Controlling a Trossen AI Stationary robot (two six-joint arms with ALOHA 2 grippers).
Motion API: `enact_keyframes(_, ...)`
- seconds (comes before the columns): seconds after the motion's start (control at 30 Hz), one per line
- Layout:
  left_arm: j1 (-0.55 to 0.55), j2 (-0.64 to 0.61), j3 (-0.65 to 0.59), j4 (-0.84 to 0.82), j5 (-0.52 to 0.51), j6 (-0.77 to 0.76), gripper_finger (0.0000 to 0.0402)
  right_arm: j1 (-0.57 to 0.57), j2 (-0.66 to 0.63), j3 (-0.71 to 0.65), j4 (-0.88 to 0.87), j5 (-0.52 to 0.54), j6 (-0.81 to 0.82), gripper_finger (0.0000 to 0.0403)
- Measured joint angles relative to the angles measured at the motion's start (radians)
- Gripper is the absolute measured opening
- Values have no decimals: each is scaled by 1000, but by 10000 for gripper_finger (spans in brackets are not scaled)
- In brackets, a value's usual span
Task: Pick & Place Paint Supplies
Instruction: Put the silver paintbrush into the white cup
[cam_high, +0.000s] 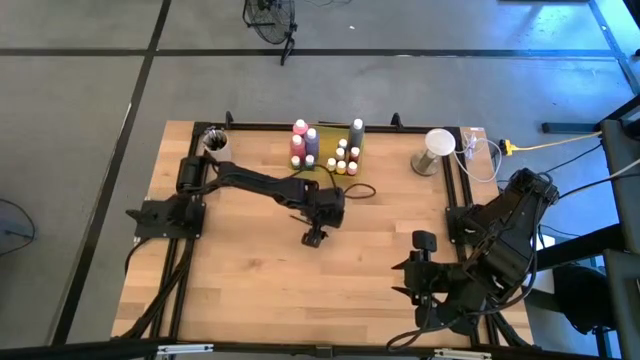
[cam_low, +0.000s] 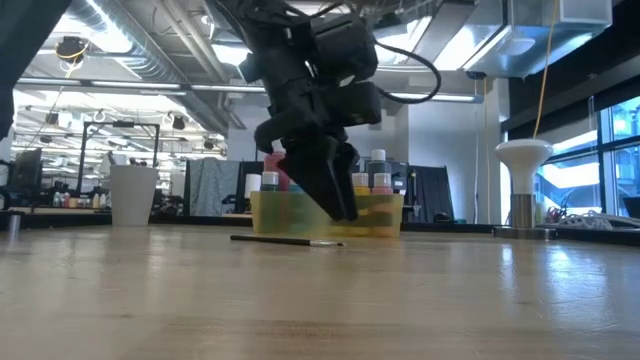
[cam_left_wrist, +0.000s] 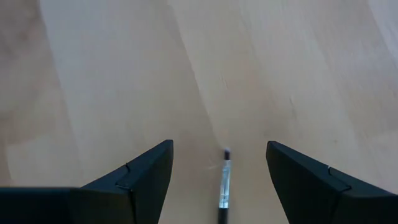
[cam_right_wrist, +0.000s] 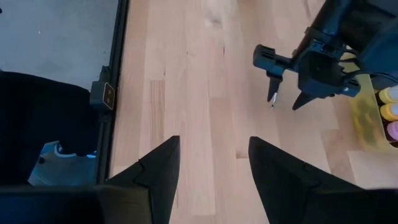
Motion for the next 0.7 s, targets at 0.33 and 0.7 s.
enact_keyframes(0.33, -49, 0, 0, -18, -81, -33, 253, 0, 0, 0, 8, 0, 9, 192)
enact_keyframes(0.7, -25, 45, -1, -31, -72, -83, 253, 0, 0, 0, 23, 0, 9, 192)
